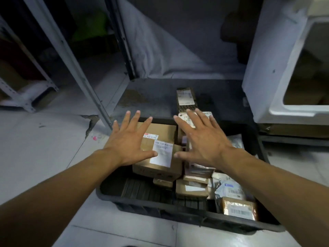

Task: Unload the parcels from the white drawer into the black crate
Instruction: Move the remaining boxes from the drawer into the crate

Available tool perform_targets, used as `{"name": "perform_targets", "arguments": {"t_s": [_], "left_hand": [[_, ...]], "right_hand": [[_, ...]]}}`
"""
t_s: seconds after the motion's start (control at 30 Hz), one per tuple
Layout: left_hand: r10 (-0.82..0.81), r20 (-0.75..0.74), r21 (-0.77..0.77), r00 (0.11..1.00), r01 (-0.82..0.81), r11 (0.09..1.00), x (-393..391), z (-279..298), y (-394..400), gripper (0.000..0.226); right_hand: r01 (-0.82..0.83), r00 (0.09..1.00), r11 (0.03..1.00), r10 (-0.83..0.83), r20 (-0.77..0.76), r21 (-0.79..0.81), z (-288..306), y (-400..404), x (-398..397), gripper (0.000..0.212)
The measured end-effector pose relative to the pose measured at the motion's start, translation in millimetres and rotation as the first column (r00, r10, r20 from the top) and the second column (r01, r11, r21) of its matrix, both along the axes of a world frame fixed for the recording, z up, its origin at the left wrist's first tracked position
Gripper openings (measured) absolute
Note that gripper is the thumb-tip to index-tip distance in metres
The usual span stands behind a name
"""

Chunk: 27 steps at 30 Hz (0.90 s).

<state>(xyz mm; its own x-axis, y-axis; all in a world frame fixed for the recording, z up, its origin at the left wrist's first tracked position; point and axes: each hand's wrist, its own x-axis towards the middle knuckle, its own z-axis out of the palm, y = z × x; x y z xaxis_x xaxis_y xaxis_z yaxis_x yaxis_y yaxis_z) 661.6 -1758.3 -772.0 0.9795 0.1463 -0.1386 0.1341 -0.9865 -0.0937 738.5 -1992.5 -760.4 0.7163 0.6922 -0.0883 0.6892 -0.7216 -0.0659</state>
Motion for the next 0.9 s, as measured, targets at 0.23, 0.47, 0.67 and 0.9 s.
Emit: {"name": "perform_targets", "arguments": {"t_s": [0.23, 0.47, 0.67, 0.9], "left_hand": [[-0.082, 0.039, 0.046, 0.996, 0.08, 0.996, 20.5, 51.5, -76.1, 0.118], [-0.288, 0.124, 0.066, 0.95, 0.281, 0.957, 49.6, 94.8, -200.6, 0.11], [-0.413, 0.181, 0.003, 0.893, 0.419, 0.908, 78.6, 111.9, -310.3, 0.105], [-0.374, 0.221, -0.132, 0.901, 0.408, 0.904, 132.8, 109.3, -379.7, 0.098]], "right_hand": [[0.174, 0.983, 0.984, -0.175, 0.047, 0.03, 42.1, -88.0, -10.2, 0.107], [0.349, 0.929, 0.937, -0.349, 0.125, 0.016, 71.7, -210.0, -21.2, 0.099], [0.497, 0.858, 0.867, -0.494, 0.137, 0.015, 84.9, -308.5, -20.9, 0.097], [0.551, 0.825, 0.832, -0.555, 0.108, 0.067, 81.0, -363.1, 27.4, 0.095]]}}
